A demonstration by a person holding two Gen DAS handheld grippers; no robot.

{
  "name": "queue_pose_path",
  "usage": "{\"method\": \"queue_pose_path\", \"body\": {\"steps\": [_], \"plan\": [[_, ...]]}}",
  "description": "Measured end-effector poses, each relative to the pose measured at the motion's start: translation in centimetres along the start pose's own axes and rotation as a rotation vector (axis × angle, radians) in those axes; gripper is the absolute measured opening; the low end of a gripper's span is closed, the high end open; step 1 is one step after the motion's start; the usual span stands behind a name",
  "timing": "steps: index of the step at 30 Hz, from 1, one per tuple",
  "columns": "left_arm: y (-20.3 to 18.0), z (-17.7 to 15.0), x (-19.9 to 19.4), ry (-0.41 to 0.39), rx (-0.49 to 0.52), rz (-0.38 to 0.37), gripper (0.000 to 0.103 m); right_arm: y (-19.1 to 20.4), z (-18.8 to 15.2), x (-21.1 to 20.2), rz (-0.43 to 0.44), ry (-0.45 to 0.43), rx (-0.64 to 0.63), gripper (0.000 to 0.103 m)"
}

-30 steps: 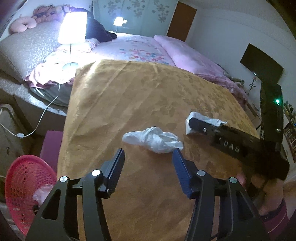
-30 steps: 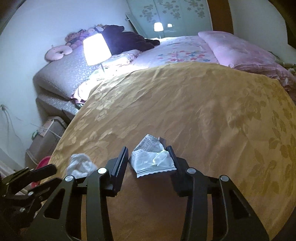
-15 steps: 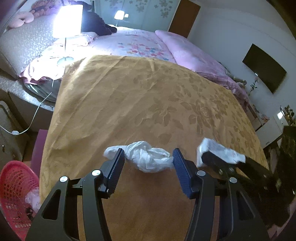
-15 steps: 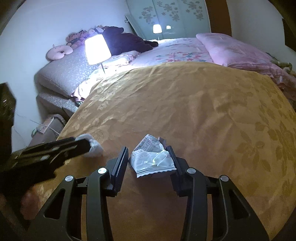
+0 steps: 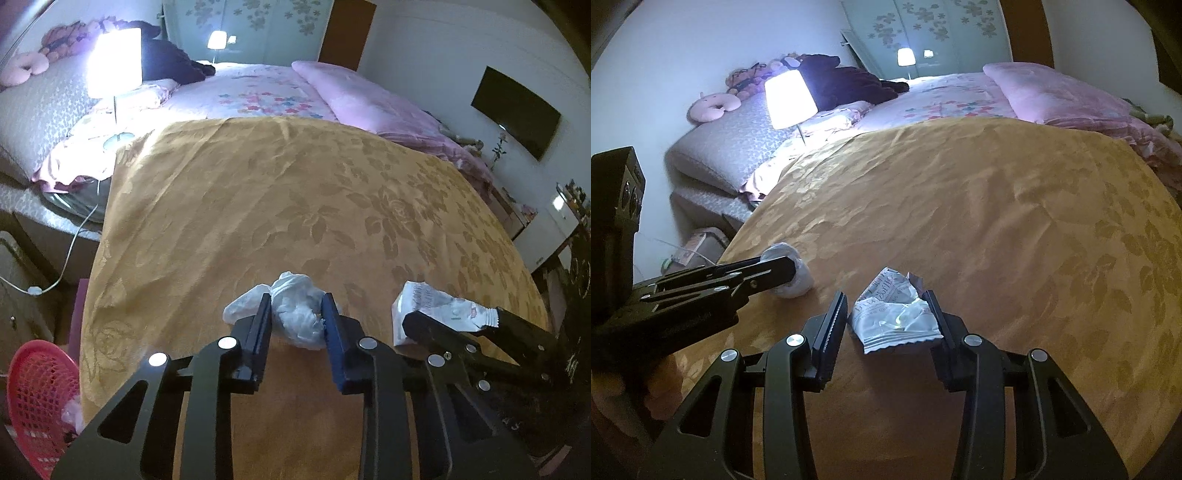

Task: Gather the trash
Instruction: 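Grasp the crumpled silver wrapper with the right tool while left tool holds tissue, then carry the tissue and silver wrapper over the pink basket with both tools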

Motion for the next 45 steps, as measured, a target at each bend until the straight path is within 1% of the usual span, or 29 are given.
{"method": "queue_pose_path", "body": {"steps": [13, 23, 35, 45], "plan": [[-0.7, -1.6, -4.2, -0.084, 0.083, 0.049, 0.026, 1.0, -0.8, -1.1, 0.024, -0.004, -0.008, 0.041], [0.6, -2.9, -6.6, -0.102, 0.068, 0.075, 0.026, 2.4, -1.3, -1.5, 0.053, 0.003, -0.028, 0.041], [4.2, -4.7, -9.6, -0.123, 0.030, 0.143, 0.026, 6.8, -2.2, -1.1, 0.123, 0.035, -0.105, 0.041], [8.9, -6.5, -11.7, -0.115, -0.052, 0.226, 0.026, 10.5, -1.9, -0.2, 0.175, 0.060, -0.190, 0.041]]}}
Point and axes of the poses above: each gripper's, at about its wrist camera, not at the fingertips, and x roughly the way its jaws point, y to its left, z to its top, the point moved 3 cm from there along x, roughly the way its jaws point, and after that the axes turned 1 degree about -x, right-handed, at the moved point
